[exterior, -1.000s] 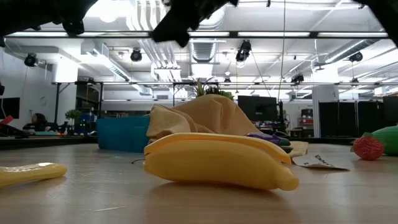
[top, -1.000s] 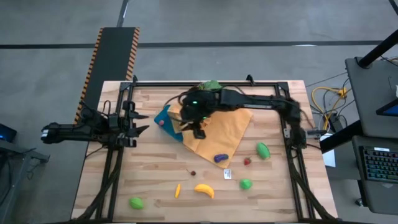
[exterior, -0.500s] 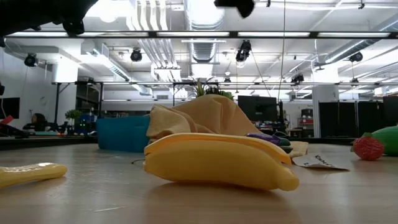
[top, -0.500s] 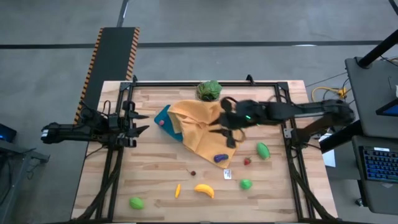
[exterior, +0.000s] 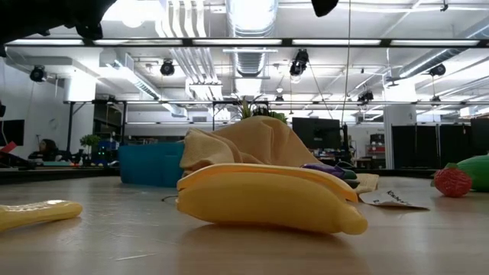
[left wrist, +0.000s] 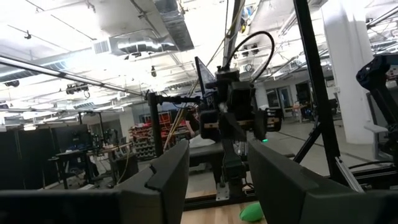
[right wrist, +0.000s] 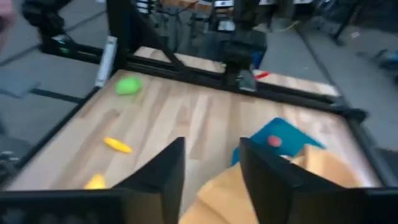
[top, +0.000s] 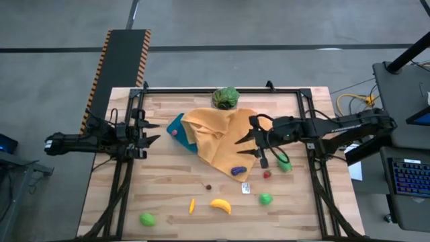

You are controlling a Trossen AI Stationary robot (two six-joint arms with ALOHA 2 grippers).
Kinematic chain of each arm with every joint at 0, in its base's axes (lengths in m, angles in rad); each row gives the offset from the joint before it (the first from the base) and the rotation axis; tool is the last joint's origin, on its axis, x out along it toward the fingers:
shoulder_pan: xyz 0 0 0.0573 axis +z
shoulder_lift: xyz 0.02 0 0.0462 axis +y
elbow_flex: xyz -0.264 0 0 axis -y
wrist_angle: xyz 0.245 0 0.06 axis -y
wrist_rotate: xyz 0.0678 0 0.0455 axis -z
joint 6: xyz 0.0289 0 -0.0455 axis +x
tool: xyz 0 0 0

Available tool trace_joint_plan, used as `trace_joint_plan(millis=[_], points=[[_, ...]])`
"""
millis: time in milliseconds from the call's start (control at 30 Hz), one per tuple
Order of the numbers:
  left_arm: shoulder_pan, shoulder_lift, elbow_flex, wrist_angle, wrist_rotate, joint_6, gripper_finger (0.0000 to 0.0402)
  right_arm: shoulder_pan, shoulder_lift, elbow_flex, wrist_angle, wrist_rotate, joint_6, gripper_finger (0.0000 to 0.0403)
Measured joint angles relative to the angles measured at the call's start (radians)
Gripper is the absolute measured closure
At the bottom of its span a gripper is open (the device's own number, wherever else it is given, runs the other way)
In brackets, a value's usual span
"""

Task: Pick and placing Produce into tupperware
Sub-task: Put the violet eggplant into the blue bin

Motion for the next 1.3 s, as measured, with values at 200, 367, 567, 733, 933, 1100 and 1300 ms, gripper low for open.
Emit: trace_joint_plan(millis=[200,367,567,733,933,1100,1300], points=[[0.000,-0.002,0.000,0.000,0.000,0.000,0.0250,0.003,0.016,0.059,-0.155,0.003,0.069,0.0117],[-0.001,0.002,0.000,0.001,0.000,0.000,0.0250,0.002,0.073,0.126,-0.281,0.085,0.073,0.0054],[-0.001,0.000,0.000,-0.002,0.000,0.000,0.0250,0.002,0.193,0.256,-0.456,0.084,0.073,0.0050],[0.000,0.002,0.000,0.000,0.000,0.000,0.0250,0.002,0.326,0.395,-0.667,0.084,0.093,0.0061],[0.000,0.001,0.000,-0.001,0.000,-0.001,0.0250,0.002,0.494,0.539,-0.902,0.083,0.099,0.0060],[0.000,0.001,0.000,-0.001,0.000,-0.001,0.0250,0.002,0.612,0.603,-1.022,0.083,0.099,0.0065],[0.000,0.001,0.000,0.000,0.000,-0.002,0.0250,0.002,0.685,0.622,-1.071,0.080,0.109,0.0069]])
